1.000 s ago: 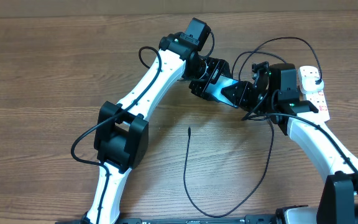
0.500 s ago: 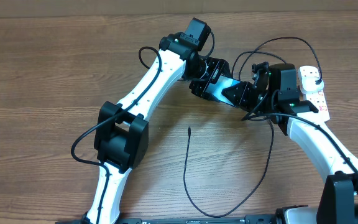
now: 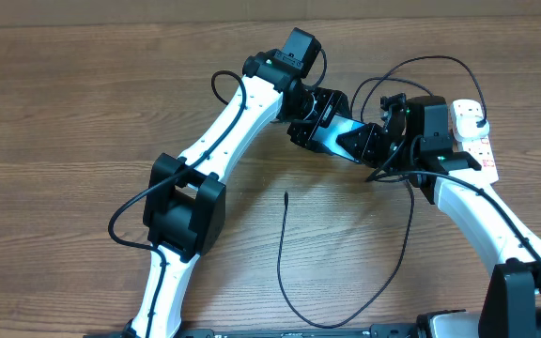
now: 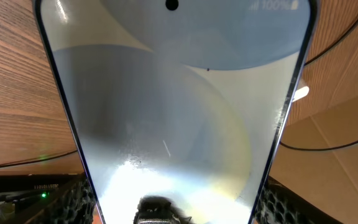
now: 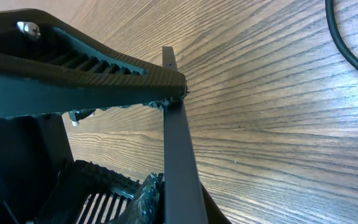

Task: Plug charger to phone and switch on socket
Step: 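Open the left gripper, leaving the phone in the right gripper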

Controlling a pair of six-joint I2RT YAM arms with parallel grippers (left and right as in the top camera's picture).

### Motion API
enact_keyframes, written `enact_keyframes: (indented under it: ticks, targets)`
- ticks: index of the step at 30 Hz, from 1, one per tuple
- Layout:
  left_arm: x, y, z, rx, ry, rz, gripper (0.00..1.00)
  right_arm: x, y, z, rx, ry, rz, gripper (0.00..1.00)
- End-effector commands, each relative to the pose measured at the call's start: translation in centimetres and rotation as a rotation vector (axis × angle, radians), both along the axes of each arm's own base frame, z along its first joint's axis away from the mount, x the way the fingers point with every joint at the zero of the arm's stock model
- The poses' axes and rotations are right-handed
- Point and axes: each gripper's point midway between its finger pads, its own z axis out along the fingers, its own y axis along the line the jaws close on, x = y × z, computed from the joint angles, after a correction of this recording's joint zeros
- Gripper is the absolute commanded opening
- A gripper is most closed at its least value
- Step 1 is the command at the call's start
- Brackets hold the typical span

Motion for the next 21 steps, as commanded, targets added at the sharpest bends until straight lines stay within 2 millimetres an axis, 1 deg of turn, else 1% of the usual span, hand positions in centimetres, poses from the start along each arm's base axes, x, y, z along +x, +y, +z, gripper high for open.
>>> enact_keyframes:
  ticks: [1, 2, 3, 4, 6, 10, 11, 15, 16, 17, 21]
  targets:
    - [-0.3, -0.9, 3.2, -0.055, -0.041, -0.011, 0.44, 0.6, 0.2, 0.8, -0.003, -0.023, 0.001, 0.12]
    - [-0.3, -0.8, 3.2, -0.056, -0.043, -0.013, 0.52, 0.6, 0.2, 0.8, -0.003, -0.023, 0.0, 0.12]
    - [-0.2, -0.8, 3.2, -0.057, -0.049, -0.018, 0.62, 0.6, 0.1, 0.8, -0.003, -0.023, -0.001, 0.12]
    - [-0.2, -0.7, 3.2, -0.058, -0.055, -0.023, 0.68, 0.6, 0.1, 0.8, -0.003, -0.023, -0.001, 0.12]
    - [0.0, -0.5, 3.2, -0.06, -0.078, -0.04, 0.76, 0.6, 0.1, 0.8, -0.003, -0.023, -0.002, 0.12]
    - [0.3, 0.1, 3.3, -0.066, -0.074, -0.04, 0.89, 0.7, 0.1, 0.8, -0.003, -0.024, -0.002, 0.12]
    - [0.3, 0.2, 3.4, -0.077, -0.071, -0.042, 0.91, 0.7, 0.1, 0.8, -0.003, -0.024, -0.002, 0.12]
    - [0.9, 0.9, 3.7, -0.101, -0.075, -0.043, 0.93, 0.7, 0.1, 0.8, -0.003, -0.026, -0.002, 0.12]
    - [1.2, 1.2, 3.7, -0.101, -0.083, -0.043, 0.99, 0.7, 0.1, 0.8, -0.003, -0.027, -0.003, 0.12]
    - [1.3, 1.5, 3.8, -0.1, -0.086, -0.042, 1.0, 0.8, 0.1, 0.9, -0.003, -0.029, -0.003, 0.12]
    - [1.8, 2.7, 4.2, -0.097, -0.094, -0.029, 1.0, 0.9, 0.1, 1.0, -0.001, -0.039, -0.003, 0.12]
